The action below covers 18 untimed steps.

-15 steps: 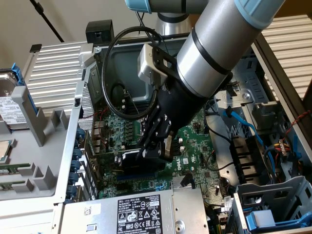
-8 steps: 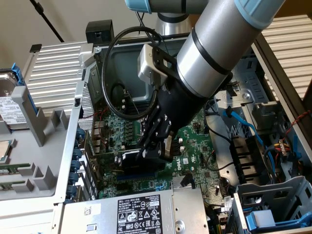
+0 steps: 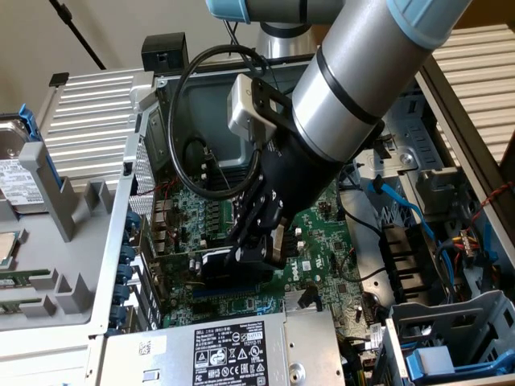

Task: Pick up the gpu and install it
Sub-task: 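Insert the gpu into the slot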

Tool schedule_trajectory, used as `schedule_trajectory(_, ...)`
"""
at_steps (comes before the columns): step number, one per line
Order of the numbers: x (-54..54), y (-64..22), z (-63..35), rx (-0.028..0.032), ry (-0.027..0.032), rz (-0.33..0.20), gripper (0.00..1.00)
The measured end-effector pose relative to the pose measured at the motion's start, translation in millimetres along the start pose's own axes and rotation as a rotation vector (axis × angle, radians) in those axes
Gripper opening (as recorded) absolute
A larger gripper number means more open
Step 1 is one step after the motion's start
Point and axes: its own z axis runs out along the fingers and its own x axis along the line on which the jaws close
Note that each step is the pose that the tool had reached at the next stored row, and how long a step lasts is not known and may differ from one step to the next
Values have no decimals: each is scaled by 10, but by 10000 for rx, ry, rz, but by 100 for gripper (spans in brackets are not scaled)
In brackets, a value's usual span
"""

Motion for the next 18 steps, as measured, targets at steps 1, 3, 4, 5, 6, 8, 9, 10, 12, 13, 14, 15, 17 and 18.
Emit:
schedule_trajectory(1, 0, 0, 0, 0, 2, 1, 26)
schedule_trajectory(3, 0, 0, 0, 0, 2, 2, 26)
schedule_trajectory(4, 0, 1, 0, 0, 2, 3, 26)
schedule_trajectory(5, 0, 1, 0, 0, 2, 3, 26)
schedule_trajectory(6, 0, 1, 0, 0, 2, 3, 26)
schedule_trajectory(8, 0, 1, 0, 0, 5, 4, 26)
schedule_trajectory(9, 0, 1, 0, 0, 4, 3, 26)
schedule_trajectory(10, 0, 3, 1, 1, 5, 2, 26)
schedule_trajectory(12, 0, 5, 2, 0, 8, 2, 26)
schedule_trajectory(13, 0, 5, 2, 0, 9, 4, 26)
schedule_trajectory(14, 0, 6, 2, 0, 9, 6, 26)
schedule_trajectory(15, 0, 6, 3, 0, 10, 8, 26)
schedule_trajectory(17, 0, 6, 3, 0, 17, 12, 26)
schedule_trajectory(18, 0, 6, 3, 1, 23, 16, 26)
